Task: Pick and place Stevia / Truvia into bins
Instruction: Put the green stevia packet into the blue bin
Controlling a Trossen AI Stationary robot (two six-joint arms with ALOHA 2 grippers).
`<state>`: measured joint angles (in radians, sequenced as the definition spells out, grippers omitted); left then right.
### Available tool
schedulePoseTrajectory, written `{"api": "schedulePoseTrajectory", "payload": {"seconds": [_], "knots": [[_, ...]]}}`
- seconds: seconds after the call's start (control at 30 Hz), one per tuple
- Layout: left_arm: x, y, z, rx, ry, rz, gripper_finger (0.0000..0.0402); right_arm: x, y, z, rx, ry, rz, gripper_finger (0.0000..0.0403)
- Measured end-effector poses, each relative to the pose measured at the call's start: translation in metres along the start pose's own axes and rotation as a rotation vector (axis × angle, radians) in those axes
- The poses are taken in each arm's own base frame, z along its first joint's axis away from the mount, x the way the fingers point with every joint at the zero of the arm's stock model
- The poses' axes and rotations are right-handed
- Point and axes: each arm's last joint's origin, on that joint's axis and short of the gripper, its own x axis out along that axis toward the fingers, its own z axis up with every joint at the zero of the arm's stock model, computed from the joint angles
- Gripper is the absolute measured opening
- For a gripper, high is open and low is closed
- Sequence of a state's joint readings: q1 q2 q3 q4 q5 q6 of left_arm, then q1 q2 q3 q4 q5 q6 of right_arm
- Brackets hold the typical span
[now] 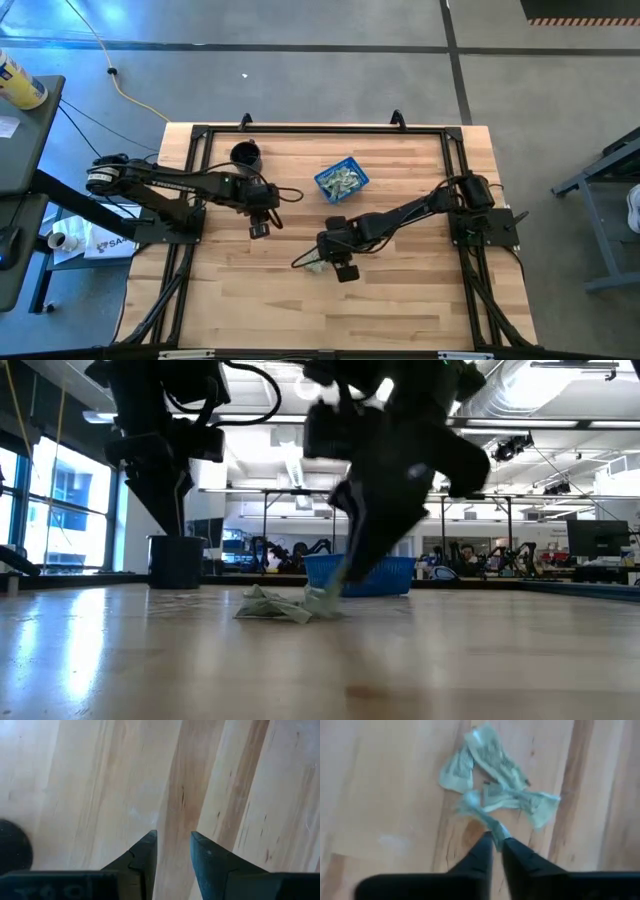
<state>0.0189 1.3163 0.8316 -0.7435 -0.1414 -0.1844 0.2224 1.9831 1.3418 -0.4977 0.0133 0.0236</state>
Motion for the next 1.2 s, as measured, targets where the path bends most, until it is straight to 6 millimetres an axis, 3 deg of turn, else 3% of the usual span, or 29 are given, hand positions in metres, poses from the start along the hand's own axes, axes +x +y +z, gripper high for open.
{"api": "schedulePoseTrajectory", "payload": {"seconds": [0.07, 0.23, 0.37, 0.6, 0.83, 1.0, 1.2], "knots": [[0.001, 0.000, -0.001, 0.002, 0.001, 0.007, 0.0151, -0.007, -0.002, 0.007, 0.001, 0.002, -0.004, 0.0010], [0.001, 0.000, -0.001, 0.004, 0.003, 0.009, 0.0152, -0.025, -0.012, 0.014, 0.043, 0.089, -0.078, 0.0004], [0.001, 0.001, -0.001, 0.004, -0.001, 0.021, 0.0152, -0.046, -0.028, 0.018, 0.056, 0.129, -0.235, 0.0006], [0.001, 0.002, 0.000, 0.003, -0.015, 0.056, 0.0152, -0.073, -0.093, -0.009, 0.067, 0.437, -0.452, 0.0006], [0.001, 0.002, 0.000, -0.032, -0.020, 0.062, 0.0152, -0.078, -0.153, -0.017, 0.082, 0.391, -0.434, 0.0005], [0.001, 0.001, 0.003, -0.036, -0.043, 0.056, 0.0152, -0.080, -0.184, -0.023, 0.182, 0.293, -0.327, 0.0037], [0.001, 0.001, 0.004, -0.056, -0.054, 0.049, 0.0152, -0.085, -0.194, -0.038, 0.239, 0.390, -0.326, 0.0124]]}}
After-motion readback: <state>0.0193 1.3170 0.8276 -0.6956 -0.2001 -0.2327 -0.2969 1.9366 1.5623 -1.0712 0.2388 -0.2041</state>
